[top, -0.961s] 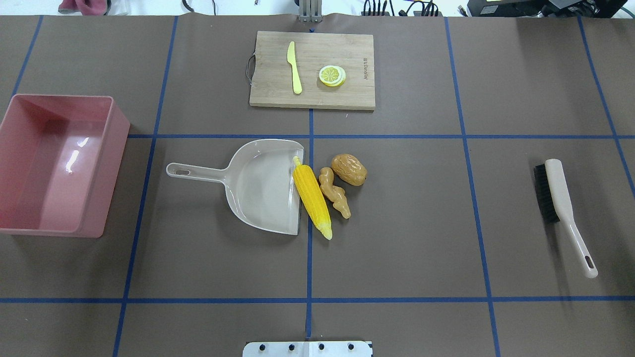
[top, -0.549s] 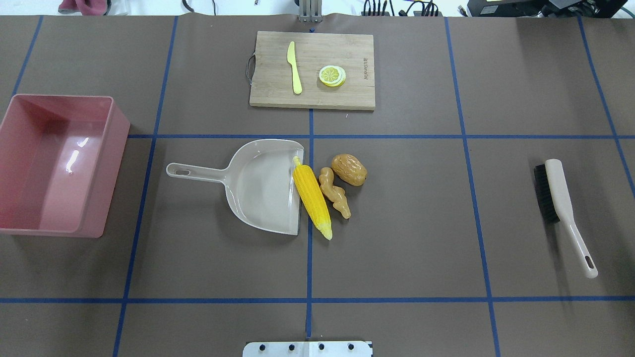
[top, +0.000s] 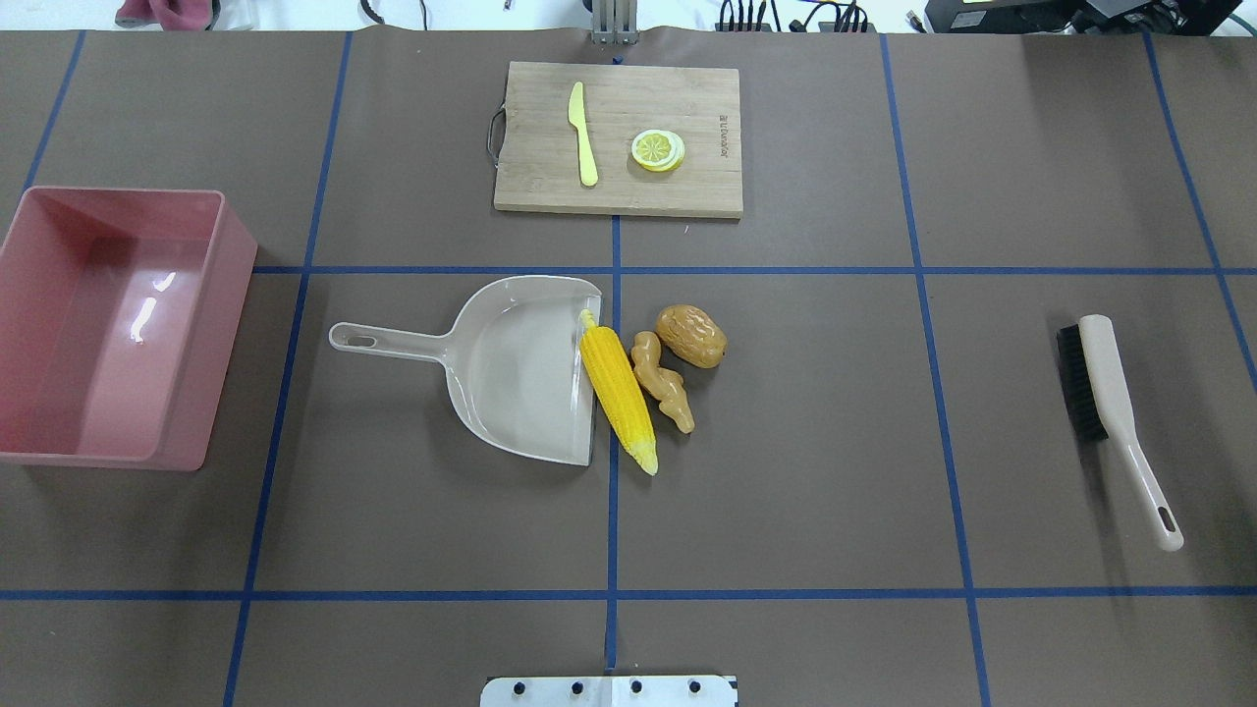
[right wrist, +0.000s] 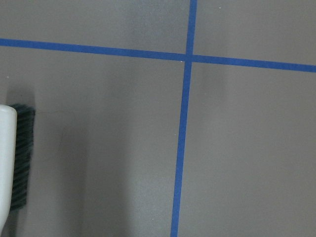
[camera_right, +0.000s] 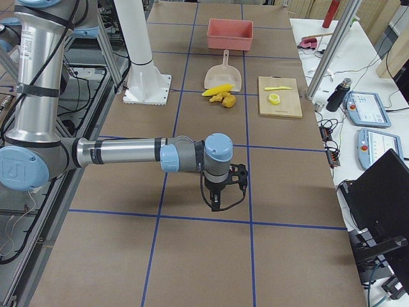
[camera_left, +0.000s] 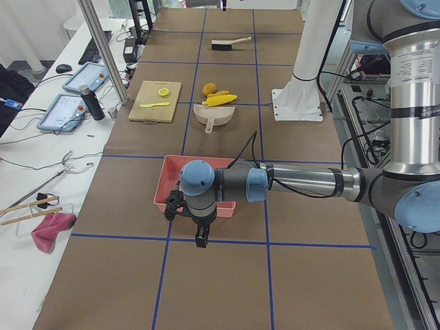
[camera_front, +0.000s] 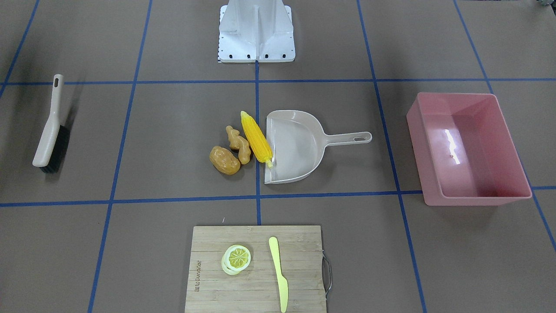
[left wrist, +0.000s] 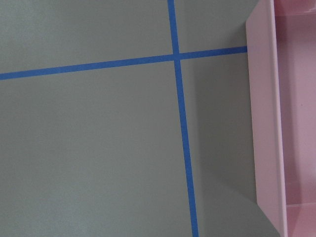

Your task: Sweep and dump trash into bin

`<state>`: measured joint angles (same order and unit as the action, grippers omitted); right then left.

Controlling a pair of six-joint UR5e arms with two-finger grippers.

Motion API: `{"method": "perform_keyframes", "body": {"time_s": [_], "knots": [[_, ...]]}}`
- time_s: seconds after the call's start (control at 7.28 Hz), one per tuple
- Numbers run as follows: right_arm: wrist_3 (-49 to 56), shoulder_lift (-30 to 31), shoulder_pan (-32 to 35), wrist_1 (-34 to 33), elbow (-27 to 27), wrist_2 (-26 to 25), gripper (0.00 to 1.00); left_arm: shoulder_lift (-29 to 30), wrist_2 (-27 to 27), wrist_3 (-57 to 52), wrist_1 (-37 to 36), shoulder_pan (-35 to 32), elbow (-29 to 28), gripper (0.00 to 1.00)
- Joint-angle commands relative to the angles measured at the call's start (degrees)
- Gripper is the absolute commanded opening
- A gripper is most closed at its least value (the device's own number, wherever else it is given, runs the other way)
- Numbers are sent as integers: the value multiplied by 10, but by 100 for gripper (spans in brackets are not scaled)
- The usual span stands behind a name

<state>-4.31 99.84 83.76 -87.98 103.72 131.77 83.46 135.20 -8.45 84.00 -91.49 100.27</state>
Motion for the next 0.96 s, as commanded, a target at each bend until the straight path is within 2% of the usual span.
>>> {"method": "perform_keyframes", "body": {"time_s": [0.0, 0.82], "knots": [[-1, -1, 0, 0, 1, 1, 100, -1, 1, 0, -2, 0, 0, 99], [-5, -6, 0, 0, 11, 1, 100, 0, 2, 0, 1, 0, 10, 99]]}}
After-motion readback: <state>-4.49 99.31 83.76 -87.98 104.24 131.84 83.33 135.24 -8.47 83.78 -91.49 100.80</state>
